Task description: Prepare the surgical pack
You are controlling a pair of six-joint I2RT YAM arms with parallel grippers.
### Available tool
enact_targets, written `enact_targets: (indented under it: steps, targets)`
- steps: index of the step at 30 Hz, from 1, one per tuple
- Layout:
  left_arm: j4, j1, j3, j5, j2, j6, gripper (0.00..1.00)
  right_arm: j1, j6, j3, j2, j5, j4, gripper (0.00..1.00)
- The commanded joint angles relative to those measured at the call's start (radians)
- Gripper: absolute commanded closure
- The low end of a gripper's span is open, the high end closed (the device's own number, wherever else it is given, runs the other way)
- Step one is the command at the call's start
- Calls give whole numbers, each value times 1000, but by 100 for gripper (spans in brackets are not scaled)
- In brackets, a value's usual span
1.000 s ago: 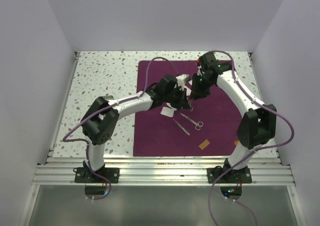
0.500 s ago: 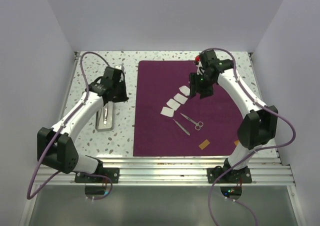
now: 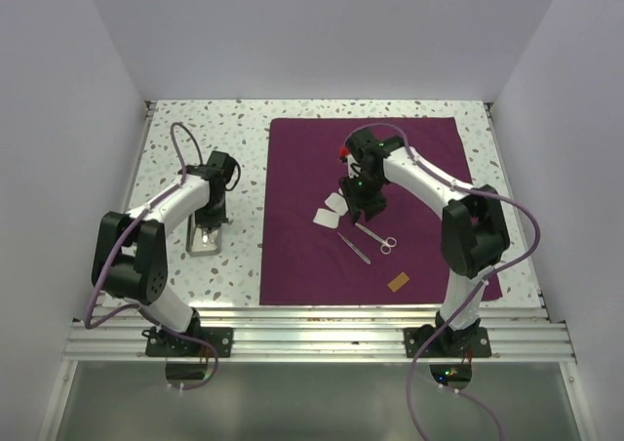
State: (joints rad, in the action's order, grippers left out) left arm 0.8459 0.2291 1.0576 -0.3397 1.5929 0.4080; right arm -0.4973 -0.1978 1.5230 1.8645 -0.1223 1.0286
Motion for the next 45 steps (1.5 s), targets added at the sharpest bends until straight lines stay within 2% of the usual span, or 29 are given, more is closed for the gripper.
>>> enact_targets:
  steps: [1,4,5,6,8,11,14,20,28,31,35,41,45]
  targets:
    - [-21,-13,18,-76,22,-26,100,-35,38,-20,15,18,-39,54]
    - [-33,-22,15,-73,35,-31,99,-61,43,-40,33,21,-64,53]
    - [-45,-28,7,-77,33,-35,94,-73,43,-44,44,23,-79,51]
    - [-51,-31,4,-78,32,-41,84,-79,41,-49,51,23,-87,51]
    - [-57,-43,-4,-78,27,-46,83,-95,41,-46,70,44,-102,50]
    - [-65,-51,-15,-67,1,-51,74,-130,38,-24,103,69,-131,51]
    - [-57,-53,-2,-41,-25,-40,61,-150,35,3,142,92,-148,53]
    - [-45,-51,22,56,-83,-25,57,-162,41,28,183,119,-171,62]
    - [-31,-53,35,111,-171,-11,56,-167,49,28,228,153,-185,65]
    - [-28,-51,38,145,-203,-1,55,-168,52,26,239,159,-190,72]
    - [-50,-50,38,229,-255,3,53,-167,58,28,236,185,-183,86]
    - [-149,-16,9,432,-318,34,47,-167,61,51,170,231,-142,100]
    - [-327,80,-83,534,-353,93,41,-167,55,51,121,250,-122,100]
